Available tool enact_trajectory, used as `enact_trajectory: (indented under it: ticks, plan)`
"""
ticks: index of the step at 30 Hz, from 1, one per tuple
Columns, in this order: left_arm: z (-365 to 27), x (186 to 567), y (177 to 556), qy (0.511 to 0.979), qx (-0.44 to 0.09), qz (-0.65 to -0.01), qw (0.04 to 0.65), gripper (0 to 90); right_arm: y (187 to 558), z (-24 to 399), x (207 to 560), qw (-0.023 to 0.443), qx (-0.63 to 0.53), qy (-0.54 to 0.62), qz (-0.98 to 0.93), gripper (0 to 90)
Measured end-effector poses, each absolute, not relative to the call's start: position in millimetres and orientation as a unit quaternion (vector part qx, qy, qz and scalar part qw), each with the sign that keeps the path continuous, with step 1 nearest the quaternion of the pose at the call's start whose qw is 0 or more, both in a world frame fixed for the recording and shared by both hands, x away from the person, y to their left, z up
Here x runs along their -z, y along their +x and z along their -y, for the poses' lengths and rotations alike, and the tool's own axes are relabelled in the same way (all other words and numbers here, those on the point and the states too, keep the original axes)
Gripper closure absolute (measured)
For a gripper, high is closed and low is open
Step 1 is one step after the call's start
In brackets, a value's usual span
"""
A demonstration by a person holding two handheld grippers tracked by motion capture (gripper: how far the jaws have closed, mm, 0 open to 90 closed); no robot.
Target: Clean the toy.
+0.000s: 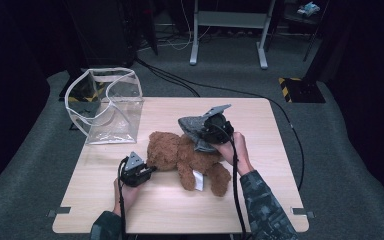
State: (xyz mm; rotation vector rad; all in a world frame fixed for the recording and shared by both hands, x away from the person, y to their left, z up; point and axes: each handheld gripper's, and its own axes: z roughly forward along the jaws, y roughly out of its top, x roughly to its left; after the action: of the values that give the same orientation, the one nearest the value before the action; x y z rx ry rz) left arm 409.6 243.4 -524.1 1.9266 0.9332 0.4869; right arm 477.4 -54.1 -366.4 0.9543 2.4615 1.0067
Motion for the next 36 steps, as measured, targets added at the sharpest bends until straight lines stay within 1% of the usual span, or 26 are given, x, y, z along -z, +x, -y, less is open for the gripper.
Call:
enact_trajectory:
  ticks: [11, 19, 24, 26, 30, 33, 36]
  plan:
    - [-243.4, 523.9, 409.3, 0.781, -0.201, -0.376, 0.456, 75.5, 476.7, 11.2, 369.2, 0.138, -0.359, 0.298, -0.873, 79.0]
    - [-244.0, 523.8, 409.6, 0.782, -0.202, -0.373, 0.456, 75.4, 473.7, -24.4, 369.0, 0.113, -0.369, 0.280, -0.879, 78.4]
    - [-244.0, 523.7, 409.4, 0.782, -0.203, -0.373, 0.455, 75.5, 471.4, -44.8, 371.6, 0.108, -0.372, 0.262, -0.884, 78.2]
    - [-243.6, 523.7, 408.8, 0.783, -0.203, -0.372, 0.456, 75.9, 471.5, -50.9, 375.1, 0.107, -0.371, 0.256, -0.886, 78.2]
    - [-241.8, 523.8, 407.1, 0.782, -0.216, -0.367, 0.455, 79.7, 471.9, -60.6, 386.3, 0.103, -0.355, 0.255, -0.894, 78.5]
    - [-241.3, 523.8, 407.1, 0.783, -0.218, -0.367, 0.453, 80.7, 471.5, -61.7, 395.1, 0.101, -0.345, 0.256, -0.897, 78.8]
    - [-241.6, 523.7, 406.9, 0.783, -0.216, -0.367, 0.455, 80.7, 470.4, -59.4, 394.5, 0.105, -0.343, 0.257, -0.897, 78.9]
